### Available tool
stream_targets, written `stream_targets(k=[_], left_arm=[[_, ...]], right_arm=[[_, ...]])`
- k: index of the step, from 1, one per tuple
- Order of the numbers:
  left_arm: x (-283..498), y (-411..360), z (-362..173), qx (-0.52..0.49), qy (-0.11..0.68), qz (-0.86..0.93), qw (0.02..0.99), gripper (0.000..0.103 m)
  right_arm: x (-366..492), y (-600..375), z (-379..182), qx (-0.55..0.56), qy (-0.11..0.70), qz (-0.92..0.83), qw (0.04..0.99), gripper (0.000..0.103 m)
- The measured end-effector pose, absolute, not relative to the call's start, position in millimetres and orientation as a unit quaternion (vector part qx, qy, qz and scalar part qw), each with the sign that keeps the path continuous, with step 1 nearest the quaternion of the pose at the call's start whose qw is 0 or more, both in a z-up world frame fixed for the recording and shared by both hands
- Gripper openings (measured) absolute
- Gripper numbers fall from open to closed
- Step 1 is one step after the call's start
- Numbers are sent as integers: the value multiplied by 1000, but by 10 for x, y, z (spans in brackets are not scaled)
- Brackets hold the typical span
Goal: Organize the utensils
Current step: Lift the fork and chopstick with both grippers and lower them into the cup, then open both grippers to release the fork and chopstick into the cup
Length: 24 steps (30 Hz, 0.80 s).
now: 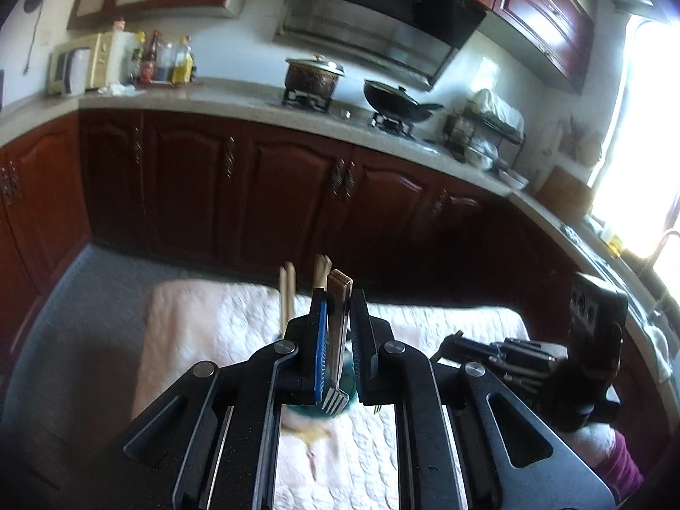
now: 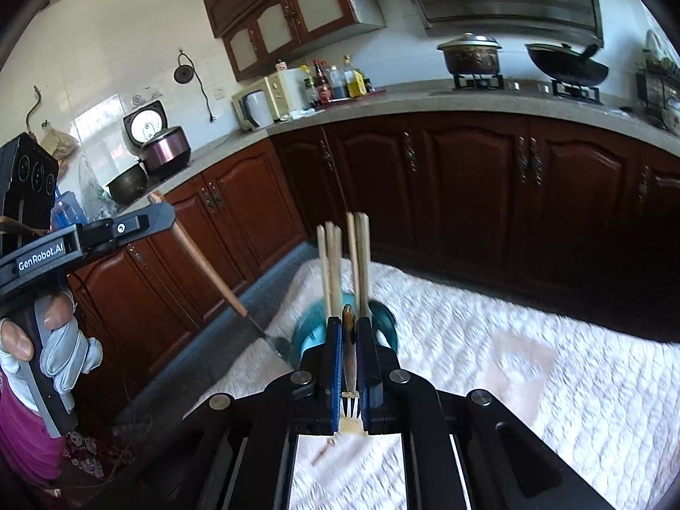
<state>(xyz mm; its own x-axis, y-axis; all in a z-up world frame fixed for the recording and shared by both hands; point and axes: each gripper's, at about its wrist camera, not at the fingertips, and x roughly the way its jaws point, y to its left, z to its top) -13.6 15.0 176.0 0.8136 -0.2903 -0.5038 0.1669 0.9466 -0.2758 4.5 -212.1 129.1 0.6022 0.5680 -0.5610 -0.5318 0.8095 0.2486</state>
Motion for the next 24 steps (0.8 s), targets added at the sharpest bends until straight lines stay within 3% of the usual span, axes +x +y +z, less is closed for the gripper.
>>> stream_targets(k=[24], left_arm=[[490, -33, 886, -66, 332, -43, 940, 9]], right_arm=[[608, -1816, 445, 44, 411, 305, 858, 6]])
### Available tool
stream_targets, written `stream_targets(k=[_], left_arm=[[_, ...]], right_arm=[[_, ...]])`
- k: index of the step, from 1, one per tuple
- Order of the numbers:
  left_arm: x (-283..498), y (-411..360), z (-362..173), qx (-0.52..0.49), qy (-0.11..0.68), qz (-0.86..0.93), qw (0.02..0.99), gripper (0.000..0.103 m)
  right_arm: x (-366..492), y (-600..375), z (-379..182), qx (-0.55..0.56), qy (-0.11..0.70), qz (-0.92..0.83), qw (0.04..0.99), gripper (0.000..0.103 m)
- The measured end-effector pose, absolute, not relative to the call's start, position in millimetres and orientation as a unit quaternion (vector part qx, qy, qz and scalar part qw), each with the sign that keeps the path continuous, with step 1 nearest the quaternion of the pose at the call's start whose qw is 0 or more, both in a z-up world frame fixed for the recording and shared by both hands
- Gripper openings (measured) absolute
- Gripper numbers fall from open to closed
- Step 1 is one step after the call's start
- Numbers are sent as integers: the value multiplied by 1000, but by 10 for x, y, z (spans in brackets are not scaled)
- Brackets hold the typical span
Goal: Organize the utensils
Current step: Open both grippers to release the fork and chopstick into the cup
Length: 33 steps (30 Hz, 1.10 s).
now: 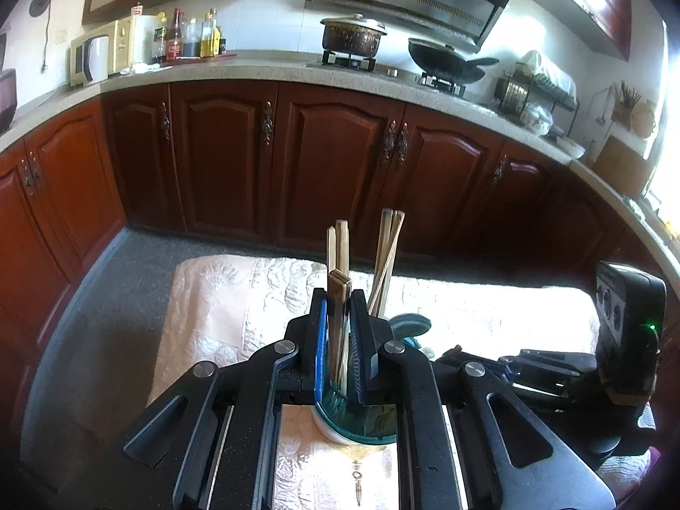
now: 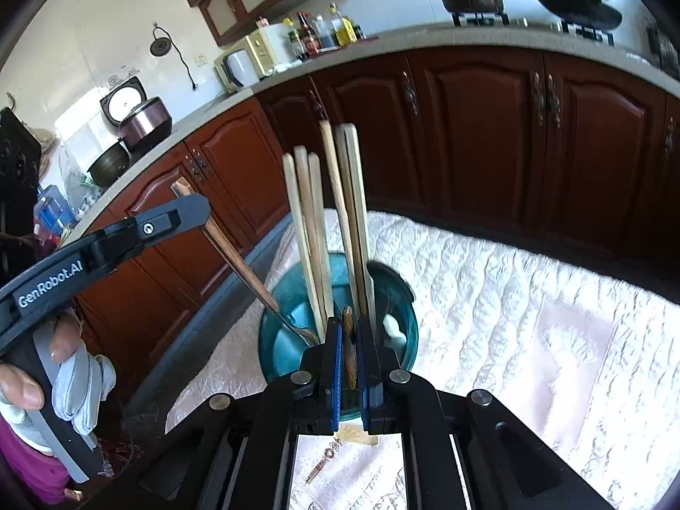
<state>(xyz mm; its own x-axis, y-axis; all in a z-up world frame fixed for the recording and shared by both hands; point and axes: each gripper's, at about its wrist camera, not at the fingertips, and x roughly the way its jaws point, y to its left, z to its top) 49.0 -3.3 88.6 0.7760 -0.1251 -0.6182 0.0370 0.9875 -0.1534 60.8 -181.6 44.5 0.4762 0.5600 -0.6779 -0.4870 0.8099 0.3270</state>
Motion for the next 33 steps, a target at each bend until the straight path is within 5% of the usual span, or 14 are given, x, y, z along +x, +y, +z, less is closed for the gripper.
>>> stream_targets(k=[11, 15, 17, 21, 33], left_arm=[[531, -75, 807, -63, 335, -31, 940, 9], [536, -15, 773, -73, 346, -27, 935, 10], [527, 1, 768, -75, 347, -25, 934, 12], [499, 25, 789, -80, 348, -29, 934, 26], [169, 30, 984, -83, 326, -25, 942, 46]], right_arm=[[686, -1897, 245, 68, 438, 285, 850, 6], [635, -1979, 320, 69, 429, 283, 855, 19], [596, -2037, 342, 77, 426, 281, 857, 28], [543, -2121, 368, 97, 426, 280, 855, 28], [287, -2147, 513, 93, 407, 268, 868, 29]])
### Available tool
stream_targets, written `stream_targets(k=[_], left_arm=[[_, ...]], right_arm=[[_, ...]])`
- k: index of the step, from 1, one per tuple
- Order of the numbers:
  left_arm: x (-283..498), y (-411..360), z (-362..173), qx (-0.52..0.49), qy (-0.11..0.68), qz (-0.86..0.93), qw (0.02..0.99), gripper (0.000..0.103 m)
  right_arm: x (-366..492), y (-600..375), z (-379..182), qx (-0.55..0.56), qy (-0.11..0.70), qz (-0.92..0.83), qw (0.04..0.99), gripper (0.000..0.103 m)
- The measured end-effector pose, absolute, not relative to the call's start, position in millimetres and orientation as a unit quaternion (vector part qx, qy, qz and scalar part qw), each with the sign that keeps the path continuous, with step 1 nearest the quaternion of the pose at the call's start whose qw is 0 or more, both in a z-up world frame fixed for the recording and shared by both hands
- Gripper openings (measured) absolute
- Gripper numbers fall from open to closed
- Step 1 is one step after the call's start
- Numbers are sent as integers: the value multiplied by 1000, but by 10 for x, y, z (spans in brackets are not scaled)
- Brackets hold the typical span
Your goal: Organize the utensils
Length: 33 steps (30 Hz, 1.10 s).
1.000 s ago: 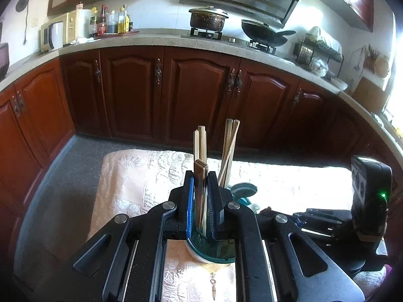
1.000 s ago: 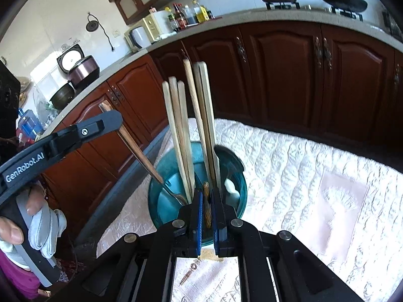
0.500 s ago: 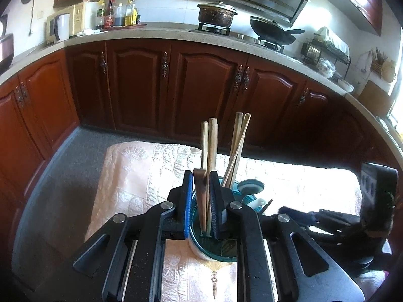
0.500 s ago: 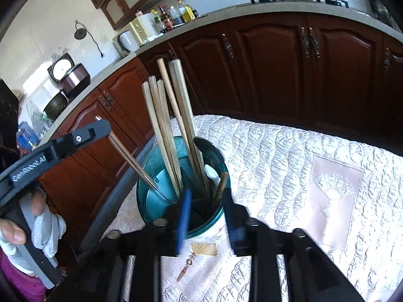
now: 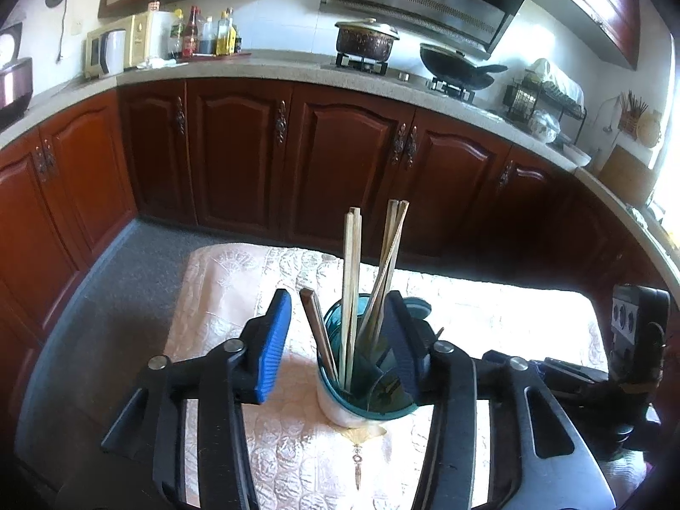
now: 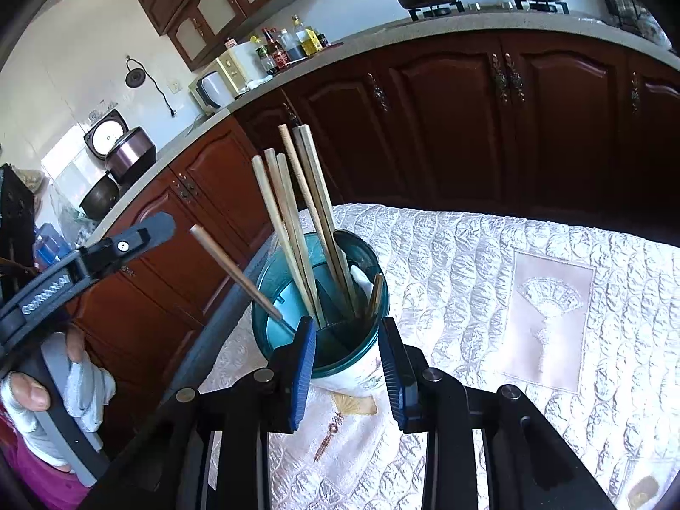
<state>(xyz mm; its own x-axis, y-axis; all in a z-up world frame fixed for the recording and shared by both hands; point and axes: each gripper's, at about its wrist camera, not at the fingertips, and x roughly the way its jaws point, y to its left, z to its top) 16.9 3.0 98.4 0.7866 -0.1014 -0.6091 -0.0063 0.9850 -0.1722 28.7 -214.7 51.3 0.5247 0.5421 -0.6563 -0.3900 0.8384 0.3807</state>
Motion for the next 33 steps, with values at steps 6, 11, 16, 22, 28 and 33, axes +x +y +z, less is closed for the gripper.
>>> stream_targets(k=[6, 11, 16, 22, 28, 33], left_arm=[[-39, 7, 1031, -70, 318, -5, 945, 49], [-161, -109, 928, -58, 325, 7, 944, 49], [-226, -183, 811, -56, 342, 11, 938, 49], [-307, -255, 776, -53, 342, 17, 938, 49], [-372, -292, 777, -37, 330, 33, 943, 49], [-400, -295, 774, -29, 319, 43, 946, 49]], right_arm=[[130, -2119, 575, 93, 393, 252, 879, 36], [-9, -2060, 660, 77, 377, 238, 892, 39], [-132, -2029, 738, 56, 361, 221, 904, 42], [-216, -2013, 802, 49, 351, 212, 911, 42], [-264, -2006, 839, 44, 345, 207, 915, 43], [-283, -1995, 868, 39, 339, 206, 917, 44]])
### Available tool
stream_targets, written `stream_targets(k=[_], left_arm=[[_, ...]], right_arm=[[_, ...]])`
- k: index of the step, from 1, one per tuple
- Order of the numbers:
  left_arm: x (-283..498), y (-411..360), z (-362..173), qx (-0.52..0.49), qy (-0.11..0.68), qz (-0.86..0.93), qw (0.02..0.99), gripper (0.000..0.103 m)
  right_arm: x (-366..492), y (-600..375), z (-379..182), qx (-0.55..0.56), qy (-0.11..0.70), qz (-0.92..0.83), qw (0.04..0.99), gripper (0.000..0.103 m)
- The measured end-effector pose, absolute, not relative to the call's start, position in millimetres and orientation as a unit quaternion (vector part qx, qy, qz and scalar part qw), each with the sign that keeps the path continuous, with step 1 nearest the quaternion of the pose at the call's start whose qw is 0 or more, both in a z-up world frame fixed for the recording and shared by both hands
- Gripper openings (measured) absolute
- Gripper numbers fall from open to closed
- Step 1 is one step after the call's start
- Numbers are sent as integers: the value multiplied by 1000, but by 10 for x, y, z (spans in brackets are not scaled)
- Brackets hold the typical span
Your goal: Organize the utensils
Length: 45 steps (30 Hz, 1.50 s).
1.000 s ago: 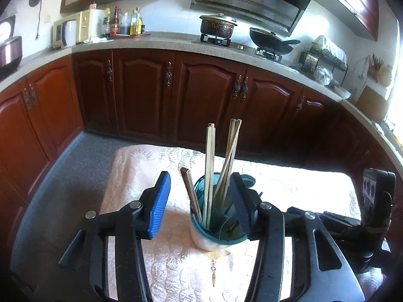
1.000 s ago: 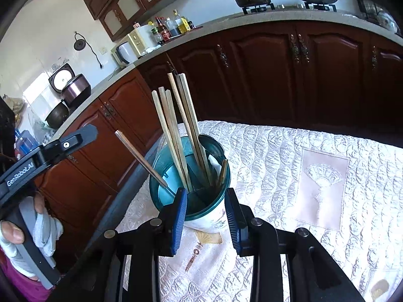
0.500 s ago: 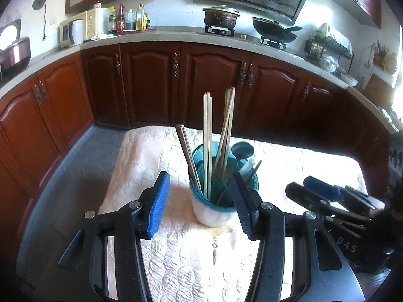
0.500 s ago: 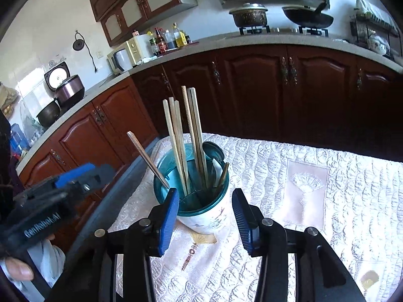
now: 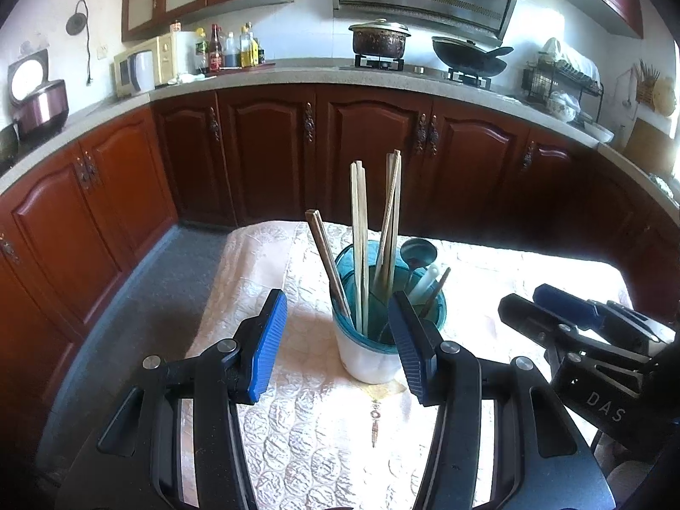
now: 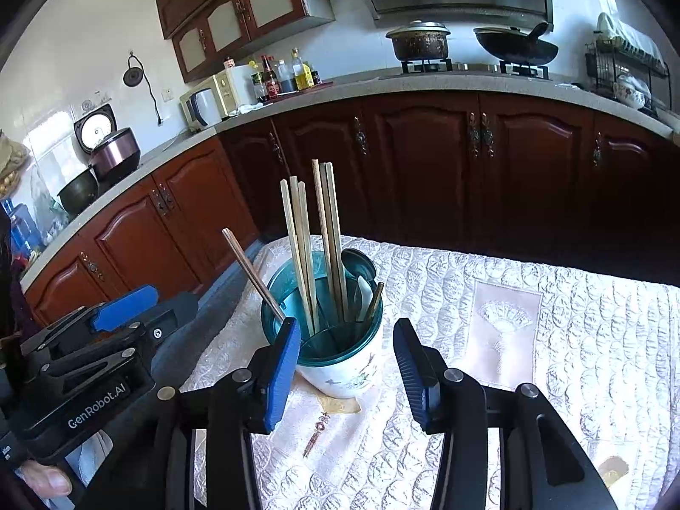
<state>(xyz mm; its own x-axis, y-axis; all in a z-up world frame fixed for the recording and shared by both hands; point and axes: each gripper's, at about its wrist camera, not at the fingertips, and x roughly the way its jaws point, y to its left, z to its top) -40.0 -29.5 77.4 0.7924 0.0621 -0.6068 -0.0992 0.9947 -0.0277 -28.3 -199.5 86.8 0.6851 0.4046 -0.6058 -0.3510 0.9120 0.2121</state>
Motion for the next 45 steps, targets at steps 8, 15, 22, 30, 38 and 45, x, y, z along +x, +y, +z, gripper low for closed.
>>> stream_targets(k=[8, 15, 22, 30, 38, 45], left_arm=[[-412, -313, 756, -18, 313, 51, 948, 49], [-428, -315, 739, -13, 307, 59, 950, 49], [-438, -381, 680, -1, 310, 62, 949, 49], [-432, -406, 644, 2, 314, 61, 948, 49], [-441, -413, 633, 4, 311, 65, 948, 49], [-452, -413, 637, 3, 308, 64, 949, 49]], right_arm=[[-288, -1955, 874, 32, 337, 206, 918, 49], [-287, -1947, 851, 29, 337, 205, 919, 49], [-272, -1944, 816, 26, 344, 204, 916, 49], [-259, -1977, 792, 27, 348, 198, 916, 49], [-256, -1972, 803, 26, 346, 200, 916, 49], [-259, -1970, 806, 25, 346, 199, 916, 49]])
